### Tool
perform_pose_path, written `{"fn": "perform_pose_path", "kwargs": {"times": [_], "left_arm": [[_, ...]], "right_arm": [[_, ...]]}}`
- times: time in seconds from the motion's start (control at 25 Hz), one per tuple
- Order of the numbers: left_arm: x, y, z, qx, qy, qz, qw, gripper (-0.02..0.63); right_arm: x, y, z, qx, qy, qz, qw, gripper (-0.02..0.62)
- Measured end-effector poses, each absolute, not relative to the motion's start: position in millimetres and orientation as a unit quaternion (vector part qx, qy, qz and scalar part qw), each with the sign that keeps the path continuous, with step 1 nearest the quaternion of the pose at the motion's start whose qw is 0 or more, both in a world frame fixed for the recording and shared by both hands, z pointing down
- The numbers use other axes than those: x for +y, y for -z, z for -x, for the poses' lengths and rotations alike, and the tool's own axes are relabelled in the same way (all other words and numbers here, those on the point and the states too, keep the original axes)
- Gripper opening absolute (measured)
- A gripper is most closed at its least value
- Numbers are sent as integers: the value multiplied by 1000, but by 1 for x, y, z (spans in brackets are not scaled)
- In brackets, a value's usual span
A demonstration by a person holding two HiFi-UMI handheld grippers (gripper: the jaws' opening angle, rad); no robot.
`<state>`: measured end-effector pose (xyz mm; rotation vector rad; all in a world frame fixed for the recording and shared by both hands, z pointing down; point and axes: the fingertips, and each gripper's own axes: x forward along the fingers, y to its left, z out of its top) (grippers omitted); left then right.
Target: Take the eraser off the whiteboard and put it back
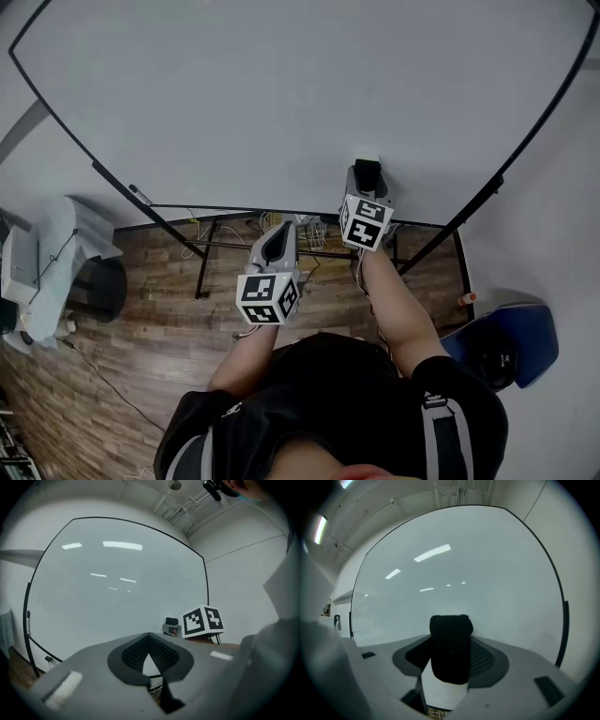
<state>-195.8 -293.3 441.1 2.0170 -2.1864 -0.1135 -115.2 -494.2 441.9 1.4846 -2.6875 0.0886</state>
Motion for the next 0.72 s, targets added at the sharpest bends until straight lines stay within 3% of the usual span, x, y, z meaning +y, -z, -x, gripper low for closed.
{"fn": "perform_pose_path", "kwargs": {"times": [0.24,0.52,0.72], "left_arm": [[-292,-443,195,-730,38,-677,85,9],[-294,-446,190,-722,38,-685,90,9],[-303,-440,182,-713,39,-695,85,9]], "right_arm": [[-491,-440,118,-873,-25,-486,25,232],[-474,-427,103,-883,-22,-470,-11,276],[-445,-397,72,-891,-13,-448,-68,272]]}}
